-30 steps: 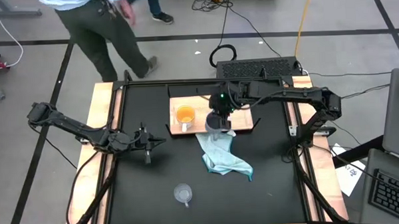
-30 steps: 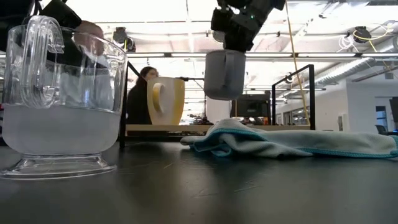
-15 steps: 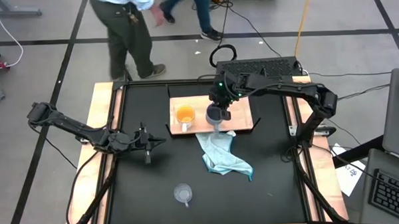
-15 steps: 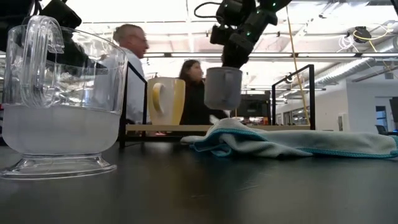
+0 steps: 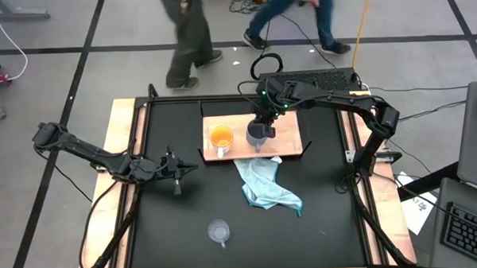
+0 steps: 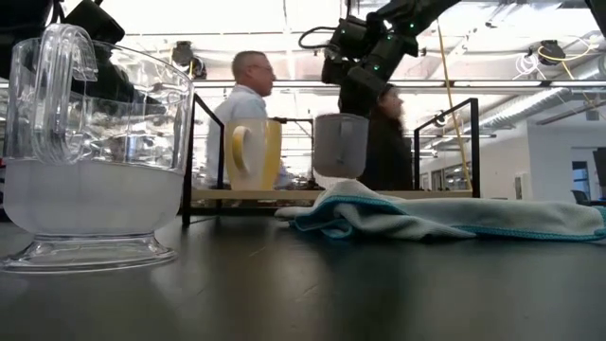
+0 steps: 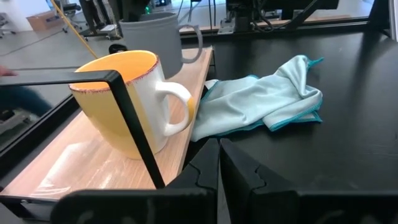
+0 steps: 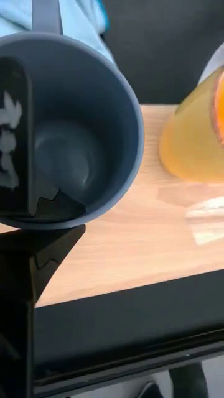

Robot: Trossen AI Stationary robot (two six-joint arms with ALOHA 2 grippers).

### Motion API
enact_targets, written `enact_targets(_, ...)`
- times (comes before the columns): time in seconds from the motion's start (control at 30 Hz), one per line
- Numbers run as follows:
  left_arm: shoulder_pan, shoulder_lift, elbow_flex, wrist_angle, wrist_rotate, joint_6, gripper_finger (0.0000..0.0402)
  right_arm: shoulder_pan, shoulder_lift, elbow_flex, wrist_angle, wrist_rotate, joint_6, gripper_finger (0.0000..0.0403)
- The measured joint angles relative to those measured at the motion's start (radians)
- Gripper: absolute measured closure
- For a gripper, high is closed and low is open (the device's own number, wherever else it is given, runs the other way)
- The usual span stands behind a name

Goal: Stack small to large cups/mugs on shelf
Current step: Put the gray mug on the shelf

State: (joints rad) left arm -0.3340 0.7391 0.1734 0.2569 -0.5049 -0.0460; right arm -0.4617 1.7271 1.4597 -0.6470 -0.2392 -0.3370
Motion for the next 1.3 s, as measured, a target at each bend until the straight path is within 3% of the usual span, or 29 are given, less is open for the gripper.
enact_targets(0.63,0.001,0.0,0.0,0.0,0.0,-0.002,0.0382,-0.002,0.002,0.0,-0.051,-0.002,-0.019,0.0402)
enact_targets(1.3,0.001,0.0,0.0,0.0,0.0,-0.008,0.0382,0.005,0.002,-0.076,0.038,-0.001,0.017,0.0401)
